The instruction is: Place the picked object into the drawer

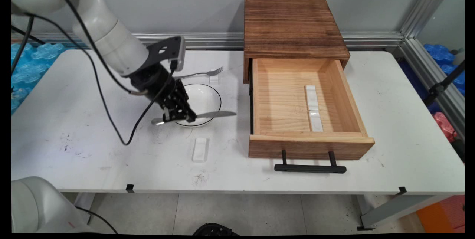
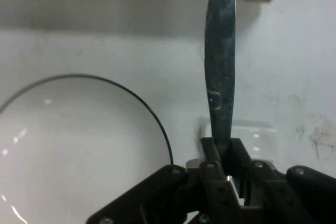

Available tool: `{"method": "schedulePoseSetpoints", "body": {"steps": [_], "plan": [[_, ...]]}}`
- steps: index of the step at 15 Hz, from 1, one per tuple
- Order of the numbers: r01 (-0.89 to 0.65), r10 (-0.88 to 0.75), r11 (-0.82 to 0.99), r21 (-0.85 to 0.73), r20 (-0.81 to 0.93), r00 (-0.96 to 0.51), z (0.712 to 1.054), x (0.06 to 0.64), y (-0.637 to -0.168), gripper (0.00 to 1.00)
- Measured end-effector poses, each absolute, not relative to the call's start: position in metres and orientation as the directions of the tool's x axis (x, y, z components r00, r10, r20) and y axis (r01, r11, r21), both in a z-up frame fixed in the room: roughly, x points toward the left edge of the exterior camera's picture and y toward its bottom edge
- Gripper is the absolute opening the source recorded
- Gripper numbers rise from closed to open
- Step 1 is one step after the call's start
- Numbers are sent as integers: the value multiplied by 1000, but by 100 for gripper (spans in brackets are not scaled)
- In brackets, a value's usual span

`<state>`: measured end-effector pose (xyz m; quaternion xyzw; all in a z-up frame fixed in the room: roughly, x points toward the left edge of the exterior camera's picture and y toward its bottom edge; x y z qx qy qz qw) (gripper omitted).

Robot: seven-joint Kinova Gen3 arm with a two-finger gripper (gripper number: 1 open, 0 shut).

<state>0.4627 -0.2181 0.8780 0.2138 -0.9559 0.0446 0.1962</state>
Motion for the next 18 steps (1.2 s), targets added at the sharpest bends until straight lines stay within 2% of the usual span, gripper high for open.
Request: {"method": "schedulePoseSetpoints", "body": {"steps": [8, 18], "plan": [[-414, -367, 910, -18, 429, -825, 917, 440, -256, 0], [-398, -345, 918, -8, 481, -806, 935, 381, -299, 0]]}}
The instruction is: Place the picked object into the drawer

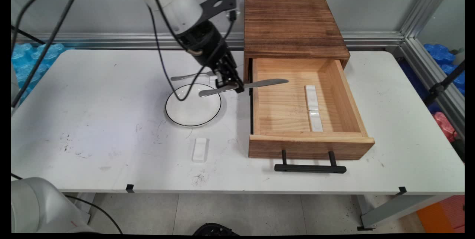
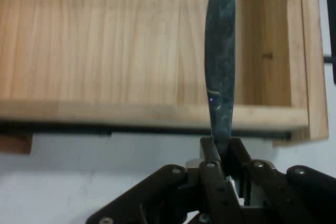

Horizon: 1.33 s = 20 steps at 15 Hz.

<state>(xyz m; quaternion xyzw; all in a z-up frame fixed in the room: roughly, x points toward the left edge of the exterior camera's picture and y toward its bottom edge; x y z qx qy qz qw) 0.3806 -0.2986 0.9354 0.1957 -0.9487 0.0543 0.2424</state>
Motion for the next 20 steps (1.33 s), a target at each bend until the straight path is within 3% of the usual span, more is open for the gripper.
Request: {"method": "schedulePoseSetpoints", "body": {"steps": [20], "plan": [[-298, -250, 954, -11, 517, -819, 882, 247, -369, 0]]}}
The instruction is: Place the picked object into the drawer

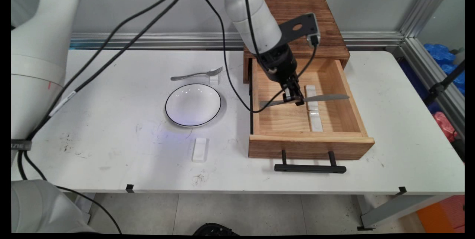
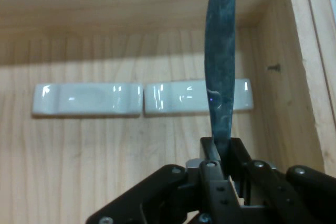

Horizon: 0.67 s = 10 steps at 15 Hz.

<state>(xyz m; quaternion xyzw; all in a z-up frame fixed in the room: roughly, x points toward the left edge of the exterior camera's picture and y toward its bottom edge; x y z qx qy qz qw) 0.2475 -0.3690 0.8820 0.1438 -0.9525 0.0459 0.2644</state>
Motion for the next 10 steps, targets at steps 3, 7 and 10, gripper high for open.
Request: {"method": "schedulePoseSetpoints", "body": {"steps": [3, 7, 10], "plan": [[-287, -242, 958, -10, 512, -824, 873, 237, -374, 0], [-280, -238, 960, -8, 504, -830, 862, 227, -379, 0], [-281, -241, 960, -5, 498, -833, 854, 222, -382, 0]]}}
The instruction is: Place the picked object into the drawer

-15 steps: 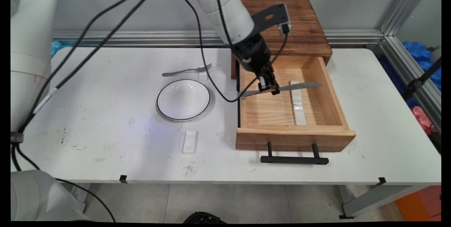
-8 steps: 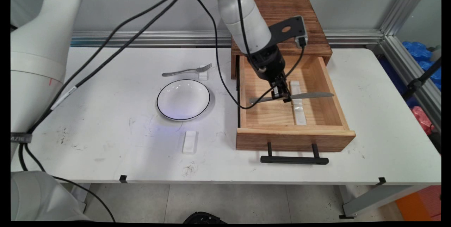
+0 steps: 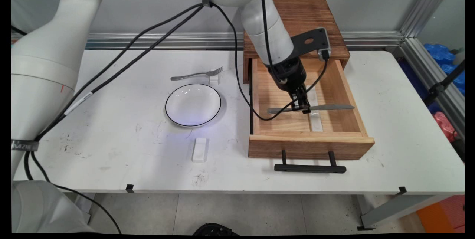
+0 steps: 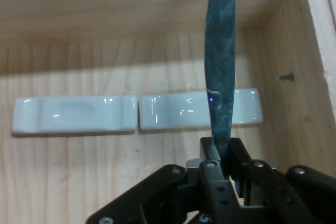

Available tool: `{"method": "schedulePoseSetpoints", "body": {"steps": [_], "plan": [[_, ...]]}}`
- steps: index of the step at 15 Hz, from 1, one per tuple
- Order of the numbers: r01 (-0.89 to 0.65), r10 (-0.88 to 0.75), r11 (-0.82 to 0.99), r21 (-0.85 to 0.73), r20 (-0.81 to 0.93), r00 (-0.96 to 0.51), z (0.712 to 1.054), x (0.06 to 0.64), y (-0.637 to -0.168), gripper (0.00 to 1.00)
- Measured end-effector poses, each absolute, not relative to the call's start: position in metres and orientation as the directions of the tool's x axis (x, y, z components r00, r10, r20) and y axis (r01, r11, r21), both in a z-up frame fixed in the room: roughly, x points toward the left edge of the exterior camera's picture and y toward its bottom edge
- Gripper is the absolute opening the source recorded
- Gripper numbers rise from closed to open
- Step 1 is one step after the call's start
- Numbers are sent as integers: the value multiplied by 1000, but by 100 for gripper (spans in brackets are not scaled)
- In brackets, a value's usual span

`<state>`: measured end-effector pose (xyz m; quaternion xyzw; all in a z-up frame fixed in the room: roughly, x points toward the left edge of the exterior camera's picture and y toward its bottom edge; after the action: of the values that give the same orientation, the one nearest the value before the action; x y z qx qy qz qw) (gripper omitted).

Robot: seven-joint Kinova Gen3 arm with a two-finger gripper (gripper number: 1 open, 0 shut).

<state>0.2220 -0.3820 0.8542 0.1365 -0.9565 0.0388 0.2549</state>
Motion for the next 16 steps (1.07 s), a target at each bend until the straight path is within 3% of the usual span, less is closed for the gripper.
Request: {"method": "schedulePoseSetpoints", "body": {"steps": [16], "plan": [[-324, -298, 946, 29, 478, -826, 821, 213, -383, 0]]}}
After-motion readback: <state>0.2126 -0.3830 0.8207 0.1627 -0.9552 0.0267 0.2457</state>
